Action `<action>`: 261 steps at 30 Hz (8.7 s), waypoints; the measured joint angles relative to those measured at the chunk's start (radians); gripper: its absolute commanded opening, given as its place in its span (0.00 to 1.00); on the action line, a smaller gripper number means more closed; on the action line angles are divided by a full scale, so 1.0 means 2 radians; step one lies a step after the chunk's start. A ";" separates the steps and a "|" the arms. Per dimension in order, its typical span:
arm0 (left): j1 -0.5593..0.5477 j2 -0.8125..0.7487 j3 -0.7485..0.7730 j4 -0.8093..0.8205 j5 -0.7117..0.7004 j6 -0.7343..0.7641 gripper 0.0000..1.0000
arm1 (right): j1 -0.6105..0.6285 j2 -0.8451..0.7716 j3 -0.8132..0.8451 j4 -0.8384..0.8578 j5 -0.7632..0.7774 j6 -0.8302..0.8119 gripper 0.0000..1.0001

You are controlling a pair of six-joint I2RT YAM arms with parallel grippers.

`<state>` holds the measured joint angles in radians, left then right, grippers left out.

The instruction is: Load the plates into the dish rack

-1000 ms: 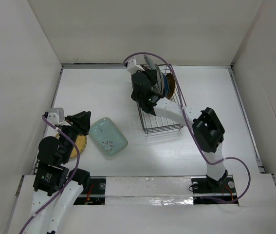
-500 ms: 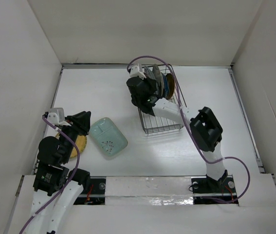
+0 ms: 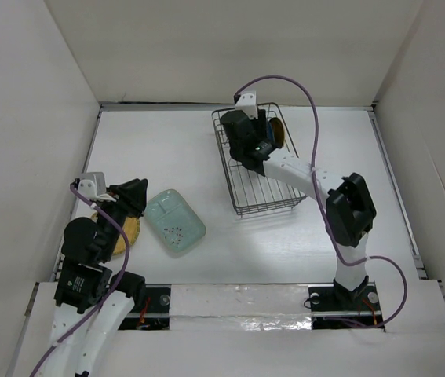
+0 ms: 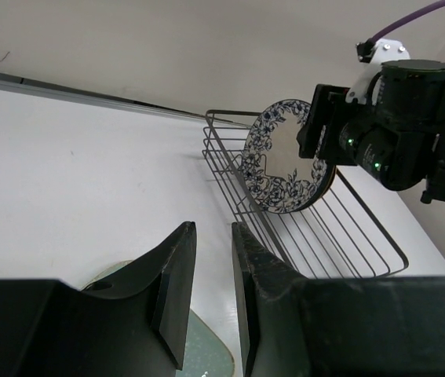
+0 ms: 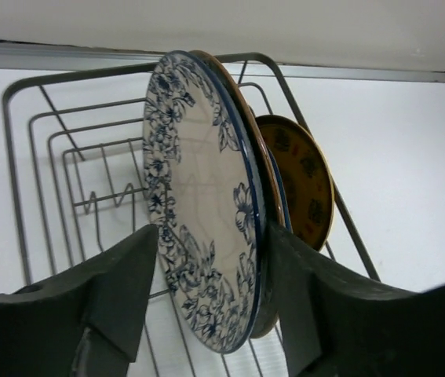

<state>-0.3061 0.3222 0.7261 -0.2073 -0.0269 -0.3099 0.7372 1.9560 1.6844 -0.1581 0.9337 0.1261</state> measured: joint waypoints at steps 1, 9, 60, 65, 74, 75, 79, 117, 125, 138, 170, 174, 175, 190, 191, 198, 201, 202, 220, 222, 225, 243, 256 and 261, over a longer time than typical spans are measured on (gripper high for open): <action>0.000 0.001 0.000 0.000 0.000 0.000 0.23 | 0.002 -0.005 -0.002 0.001 -0.002 0.003 0.70; 0.000 0.011 0.000 0.000 -0.003 -0.001 0.13 | 0.035 -0.115 -0.061 0.032 -0.056 -0.011 0.10; 0.007 0.001 0.000 0.000 -0.002 -0.003 0.22 | 0.123 0.059 -0.117 0.074 -0.458 0.157 0.00; 0.007 0.000 0.000 0.000 -0.002 -0.003 0.23 | 0.119 0.001 -0.117 0.036 -0.384 0.121 0.00; 0.007 -0.002 0.000 0.000 -0.001 -0.003 0.23 | 0.068 -0.045 -0.017 -0.018 -0.214 0.038 0.00; 0.007 -0.003 0.000 0.000 -0.001 -0.003 0.23 | 0.061 -0.045 -0.006 -0.023 -0.189 0.024 0.00; 0.007 -0.005 0.000 0.000 -0.001 -0.003 0.23 | 0.039 -0.041 0.038 -0.049 -0.098 -0.044 0.00; 0.002 -0.006 0.000 0.000 -0.002 -0.003 0.23 | 0.017 0.147 0.201 -0.071 0.078 -0.327 0.00; 0.002 -0.006 0.000 0.000 -0.002 -0.003 0.23 | 0.021 0.159 0.201 -0.083 0.071 -0.298 0.00; 0.002 -0.002 0.000 0.000 -0.005 -0.003 0.24 | 0.017 0.167 0.192 -0.126 0.033 -0.203 0.20; 0.016 -0.004 -0.001 0.001 -0.056 -0.007 0.10 | 0.149 0.175 0.148 0.107 -0.526 0.118 0.51; 0.017 -0.011 -0.004 0.001 -0.064 -0.009 0.11 | 0.154 0.274 0.213 0.058 -0.541 0.157 0.60; 0.017 -0.011 -0.005 0.001 -0.066 -0.009 0.12 | 0.154 0.293 0.228 0.047 -0.544 0.166 0.60; 0.017 -0.002 -0.007 0.002 -0.066 -0.009 0.14 | 0.156 0.331 0.252 0.074 -0.616 0.280 0.61; 0.017 -0.002 -0.007 0.002 -0.066 -0.009 0.14 | 0.157 0.333 0.252 0.076 -0.621 0.283 0.61; 0.017 -0.003 -0.007 0.003 -0.065 -0.009 0.14 | 0.167 0.353 0.253 0.100 -0.640 0.303 0.59; 0.017 -0.007 -0.007 0.003 -0.065 -0.009 0.15 | 0.169 0.358 0.254 0.110 -0.648 0.315 0.45; 0.017 -0.009 -0.007 0.004 -0.065 -0.009 0.15 | 0.170 0.361 0.253 0.113 -0.652 0.321 0.38; 0.017 -0.034 -0.007 0.004 -0.062 -0.009 0.15 | 0.172 0.244 0.087 0.182 -0.606 0.352 0.00; 0.017 -0.039 -0.007 0.004 -0.062 -0.009 0.15 | 0.171 0.201 0.060 0.175 -0.575 0.329 0.00; 0.017 -0.048 -0.007 0.004 -0.062 -0.009 0.15 | 0.167 0.132 0.042 0.161 -0.514 0.285 0.00; 0.017 -0.048 -0.009 0.008 -0.052 -0.009 0.17 | 0.023 -0.075 -0.048 0.122 -0.086 -0.007 0.00; 0.017 -0.041 -0.012 0.012 -0.043 -0.008 0.18 | 0.028 0.022 -0.008 0.105 0.006 -0.127 0.00; 0.017 -0.040 -0.012 0.014 -0.039 -0.008 0.20 | 0.029 0.030 -0.008 0.105 0.013 -0.138 0.00</action>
<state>-0.2729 0.2424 0.7017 -0.1799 -0.1055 -0.3264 0.7956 2.0151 1.6676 0.0528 0.9592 -0.1497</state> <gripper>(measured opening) 0.183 0.089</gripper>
